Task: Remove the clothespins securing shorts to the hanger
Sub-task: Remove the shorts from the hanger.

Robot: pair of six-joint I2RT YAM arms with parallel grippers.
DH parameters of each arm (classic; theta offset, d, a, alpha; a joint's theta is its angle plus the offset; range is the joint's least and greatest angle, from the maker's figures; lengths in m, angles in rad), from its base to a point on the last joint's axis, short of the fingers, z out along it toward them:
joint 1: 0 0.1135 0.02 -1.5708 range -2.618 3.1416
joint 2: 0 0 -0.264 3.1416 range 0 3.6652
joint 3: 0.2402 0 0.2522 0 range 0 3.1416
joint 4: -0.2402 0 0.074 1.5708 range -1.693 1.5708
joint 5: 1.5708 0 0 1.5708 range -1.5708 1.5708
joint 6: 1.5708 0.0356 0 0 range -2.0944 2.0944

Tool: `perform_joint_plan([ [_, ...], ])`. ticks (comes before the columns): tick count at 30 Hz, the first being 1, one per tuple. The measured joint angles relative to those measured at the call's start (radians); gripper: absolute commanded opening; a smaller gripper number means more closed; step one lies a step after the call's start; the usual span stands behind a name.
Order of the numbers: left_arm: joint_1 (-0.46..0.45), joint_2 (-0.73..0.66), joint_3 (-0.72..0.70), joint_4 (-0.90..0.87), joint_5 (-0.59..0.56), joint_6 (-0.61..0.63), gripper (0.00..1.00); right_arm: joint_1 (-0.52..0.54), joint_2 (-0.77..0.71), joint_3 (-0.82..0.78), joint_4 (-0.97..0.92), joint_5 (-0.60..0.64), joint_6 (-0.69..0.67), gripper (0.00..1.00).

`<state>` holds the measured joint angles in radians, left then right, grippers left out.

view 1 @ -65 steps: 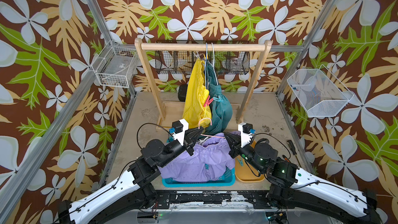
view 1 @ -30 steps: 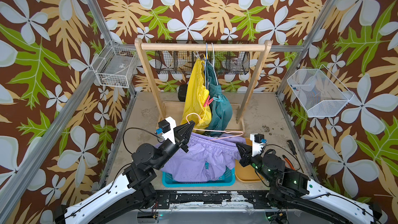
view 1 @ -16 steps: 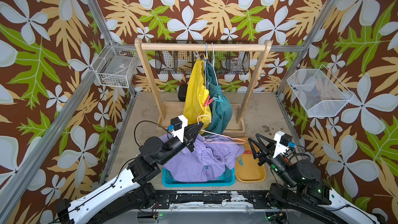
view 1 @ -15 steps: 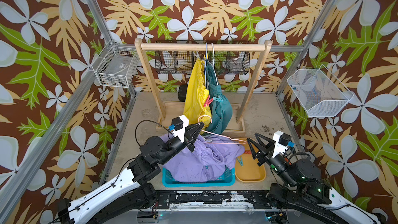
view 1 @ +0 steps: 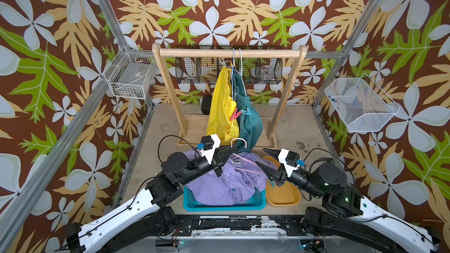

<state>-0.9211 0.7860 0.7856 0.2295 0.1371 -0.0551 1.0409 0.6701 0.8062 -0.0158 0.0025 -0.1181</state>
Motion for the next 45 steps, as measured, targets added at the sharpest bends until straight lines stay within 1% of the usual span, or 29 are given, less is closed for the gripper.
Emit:
perform_joint_plan([
  [6,0.000,-0.001,0.000,-0.001,0.024,0.000,0.00,0.000,0.073,0.071,-0.063,-0.056,-0.047,0.56],
  [13,0.000,-0.008,-0.002,-0.002,0.029,0.000,0.00,0.000,0.144,0.112,-0.105,-0.146,-0.065,0.52],
  [17,0.000,-0.013,-0.002,-0.001,0.029,-0.002,0.00,0.000,0.171,0.099,-0.111,-0.180,-0.054,0.48],
  [22,0.000,-0.015,-0.002,-0.001,0.029,-0.004,0.00,0.000,0.151,0.048,-0.117,-0.160,-0.032,0.45],
  [24,0.000,-0.017,-0.002,-0.001,0.029,-0.004,0.00,0.000,0.134,0.031,-0.118,-0.154,-0.017,0.38],
  [26,0.000,-0.019,-0.004,0.000,0.029,-0.004,0.00,0.000,0.110,0.009,-0.118,-0.151,-0.006,0.27],
  [30,0.000,-0.013,-0.012,0.000,0.029,-0.008,0.00,0.000,0.085,-0.026,-0.109,-0.151,0.027,0.16],
  [32,0.000,-0.007,-0.013,0.000,0.029,-0.019,0.00,0.000,0.088,-0.039,-0.100,-0.152,0.039,0.00],
  [33,0.000,-0.006,-0.013,-0.001,0.029,-0.019,0.04,0.000,0.090,-0.045,-0.093,-0.152,0.046,0.00],
  [34,0.000,-0.005,-0.013,-0.002,0.026,-0.018,0.12,-0.001,0.092,-0.053,-0.081,-0.154,0.065,0.00],
  [36,0.000,-0.006,-0.013,-0.003,0.019,-0.018,0.36,-0.001,0.088,-0.073,-0.050,-0.156,0.072,0.00],
  [37,0.000,-0.008,-0.013,0.003,0.011,-0.019,0.53,0.000,0.080,-0.089,-0.037,-0.161,0.082,0.00],
  [38,0.000,-0.011,-0.013,0.008,0.002,-0.023,0.64,0.000,0.070,-0.108,-0.029,-0.163,0.089,0.00],
  [39,0.000,-0.016,-0.014,0.014,-0.007,-0.023,0.79,0.000,0.056,-0.128,-0.022,-0.166,0.096,0.00],
  [40,0.000,-0.021,-0.016,0.017,-0.023,-0.023,0.95,0.000,0.041,-0.145,-0.015,-0.168,0.111,0.00],
  [41,0.000,-0.026,-0.018,0.018,-0.039,-0.023,0.99,0.000,0.027,-0.158,-0.010,-0.169,0.114,0.00],
  [45,0.000,-0.057,-0.020,-0.012,-0.150,-0.025,1.00,0.000,-0.004,-0.175,0.014,-0.179,0.137,0.00],
])
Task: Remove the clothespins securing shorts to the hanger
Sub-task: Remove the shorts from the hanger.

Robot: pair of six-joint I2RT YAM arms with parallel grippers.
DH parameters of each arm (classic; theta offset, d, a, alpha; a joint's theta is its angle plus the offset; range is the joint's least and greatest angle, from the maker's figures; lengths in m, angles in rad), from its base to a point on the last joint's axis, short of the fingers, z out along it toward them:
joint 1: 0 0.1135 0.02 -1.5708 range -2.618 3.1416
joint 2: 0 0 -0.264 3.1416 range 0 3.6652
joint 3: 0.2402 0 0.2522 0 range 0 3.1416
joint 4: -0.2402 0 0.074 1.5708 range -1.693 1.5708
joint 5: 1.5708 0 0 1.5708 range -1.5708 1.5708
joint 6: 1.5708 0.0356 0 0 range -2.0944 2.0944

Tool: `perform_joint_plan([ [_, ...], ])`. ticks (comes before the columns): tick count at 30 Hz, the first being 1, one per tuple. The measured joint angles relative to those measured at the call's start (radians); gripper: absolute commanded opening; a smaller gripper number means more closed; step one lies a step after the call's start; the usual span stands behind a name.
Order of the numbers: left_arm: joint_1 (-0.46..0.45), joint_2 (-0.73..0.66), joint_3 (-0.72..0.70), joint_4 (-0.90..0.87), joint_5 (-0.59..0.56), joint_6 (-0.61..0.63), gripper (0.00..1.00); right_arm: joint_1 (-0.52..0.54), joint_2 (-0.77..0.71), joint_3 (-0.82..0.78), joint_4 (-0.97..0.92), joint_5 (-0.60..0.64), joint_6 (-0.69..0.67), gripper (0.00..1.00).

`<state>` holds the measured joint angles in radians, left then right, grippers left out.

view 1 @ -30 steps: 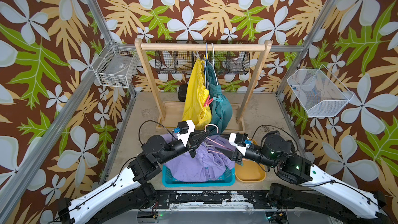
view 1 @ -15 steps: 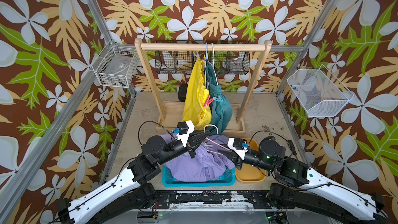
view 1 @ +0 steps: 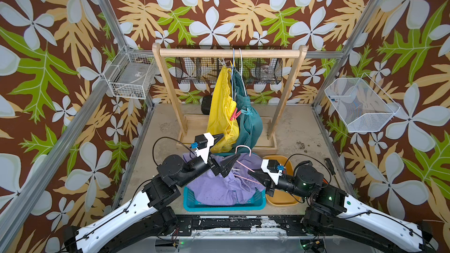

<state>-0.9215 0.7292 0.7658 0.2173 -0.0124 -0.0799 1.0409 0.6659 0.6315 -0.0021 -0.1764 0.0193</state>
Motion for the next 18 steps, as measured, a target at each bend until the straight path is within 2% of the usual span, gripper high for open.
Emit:
perform_joint_plan([
  [5,-0.001,-0.053,0.040,-0.166,-0.202,-0.005,0.99,-0.001,-0.005,0.000,0.002,0.004,0.007,0.00],
  [9,-0.002,-0.137,0.059,-0.307,-0.301,-0.022,0.94,0.000,0.000,0.006,0.003,0.033,0.008,0.00],
  [12,-0.002,-0.187,0.068,-0.394,-0.332,-0.023,0.90,0.000,0.019,0.022,0.001,0.070,0.010,0.00],
  [18,-0.002,-0.197,0.063,-0.523,-0.313,-0.035,0.84,0.000,0.080,0.078,-0.002,0.106,0.023,0.00],
])
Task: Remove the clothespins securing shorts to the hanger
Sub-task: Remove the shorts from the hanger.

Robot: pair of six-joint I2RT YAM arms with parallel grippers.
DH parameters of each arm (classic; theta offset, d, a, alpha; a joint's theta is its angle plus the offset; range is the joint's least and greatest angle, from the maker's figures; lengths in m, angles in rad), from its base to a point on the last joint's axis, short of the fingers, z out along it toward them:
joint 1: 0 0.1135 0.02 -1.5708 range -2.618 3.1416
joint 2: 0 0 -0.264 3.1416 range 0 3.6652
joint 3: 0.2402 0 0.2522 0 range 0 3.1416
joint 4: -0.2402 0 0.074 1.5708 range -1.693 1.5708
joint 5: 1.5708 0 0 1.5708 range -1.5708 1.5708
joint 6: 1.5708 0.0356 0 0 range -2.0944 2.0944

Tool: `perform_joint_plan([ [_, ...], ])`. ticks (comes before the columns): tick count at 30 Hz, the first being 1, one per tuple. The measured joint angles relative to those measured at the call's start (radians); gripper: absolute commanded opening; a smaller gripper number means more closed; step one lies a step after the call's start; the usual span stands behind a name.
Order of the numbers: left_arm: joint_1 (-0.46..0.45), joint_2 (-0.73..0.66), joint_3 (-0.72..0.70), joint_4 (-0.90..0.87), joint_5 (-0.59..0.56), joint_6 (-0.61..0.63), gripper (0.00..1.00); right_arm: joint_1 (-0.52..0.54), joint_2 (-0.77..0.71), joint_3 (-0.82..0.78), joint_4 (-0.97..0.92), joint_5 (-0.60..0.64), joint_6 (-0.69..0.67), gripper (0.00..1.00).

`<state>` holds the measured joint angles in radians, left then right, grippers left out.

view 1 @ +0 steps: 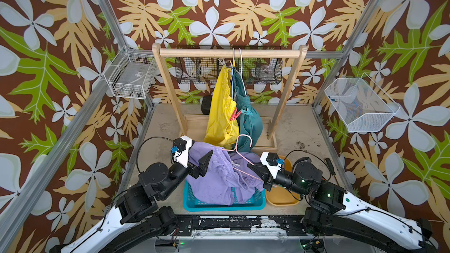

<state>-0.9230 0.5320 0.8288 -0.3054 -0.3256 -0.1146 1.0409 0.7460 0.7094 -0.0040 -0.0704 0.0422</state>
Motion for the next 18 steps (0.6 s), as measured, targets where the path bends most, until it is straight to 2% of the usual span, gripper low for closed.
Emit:
perform_joint_plan([
  [9,0.000,0.037,-0.051,-0.011,0.050,-0.100,0.83,0.000,0.067,0.027,0.011,-0.008,0.028,0.00],
  [18,0.000,0.130,-0.037,0.037,0.078,-0.197,0.82,0.000,0.075,0.026,0.027,-0.018,0.033,0.00],
])
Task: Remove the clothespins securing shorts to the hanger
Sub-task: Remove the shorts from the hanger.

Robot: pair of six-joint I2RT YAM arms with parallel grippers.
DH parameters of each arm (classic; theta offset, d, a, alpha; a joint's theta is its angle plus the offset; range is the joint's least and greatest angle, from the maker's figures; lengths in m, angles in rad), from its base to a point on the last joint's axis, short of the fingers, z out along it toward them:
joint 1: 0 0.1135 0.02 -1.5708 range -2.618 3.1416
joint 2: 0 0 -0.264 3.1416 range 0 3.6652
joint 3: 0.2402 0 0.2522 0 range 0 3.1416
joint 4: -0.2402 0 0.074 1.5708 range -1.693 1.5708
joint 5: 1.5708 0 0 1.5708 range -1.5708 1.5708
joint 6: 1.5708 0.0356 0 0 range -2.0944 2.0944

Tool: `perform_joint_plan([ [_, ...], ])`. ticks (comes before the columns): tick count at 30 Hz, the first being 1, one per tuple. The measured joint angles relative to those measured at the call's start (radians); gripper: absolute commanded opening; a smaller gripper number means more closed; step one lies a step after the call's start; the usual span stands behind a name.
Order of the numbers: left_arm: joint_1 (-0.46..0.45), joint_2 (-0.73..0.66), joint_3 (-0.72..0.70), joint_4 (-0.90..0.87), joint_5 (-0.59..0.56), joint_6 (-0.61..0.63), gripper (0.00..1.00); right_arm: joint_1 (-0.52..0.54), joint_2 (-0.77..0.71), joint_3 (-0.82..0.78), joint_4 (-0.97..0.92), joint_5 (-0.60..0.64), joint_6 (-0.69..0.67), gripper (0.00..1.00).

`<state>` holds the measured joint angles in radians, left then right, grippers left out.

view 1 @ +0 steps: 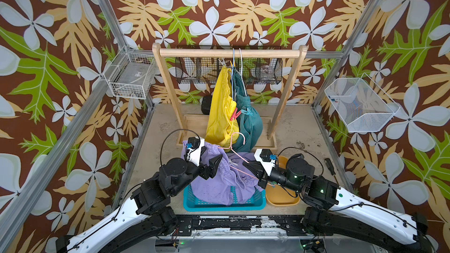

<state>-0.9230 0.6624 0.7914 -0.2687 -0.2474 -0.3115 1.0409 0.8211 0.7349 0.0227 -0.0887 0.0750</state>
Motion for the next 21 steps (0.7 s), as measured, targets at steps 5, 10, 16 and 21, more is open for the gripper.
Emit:
perform_joint_plan([
  [5,0.000,0.066,0.019,0.008,-0.014,-0.050,0.65,0.000,0.003,-0.004,0.015,-0.023,0.004,0.00],
  [10,0.000,0.087,0.024,0.008,-0.060,-0.076,0.12,0.000,-0.011,-0.011,0.019,-0.034,0.015,0.00],
  [16,0.000,0.052,0.019,0.019,-0.100,-0.076,0.00,0.000,-0.047,-0.024,0.012,-0.040,0.022,0.00],
  [21,0.000,-0.005,0.019,0.010,-0.150,-0.074,0.00,0.000,-0.132,-0.043,-0.031,-0.055,0.053,0.00],
])
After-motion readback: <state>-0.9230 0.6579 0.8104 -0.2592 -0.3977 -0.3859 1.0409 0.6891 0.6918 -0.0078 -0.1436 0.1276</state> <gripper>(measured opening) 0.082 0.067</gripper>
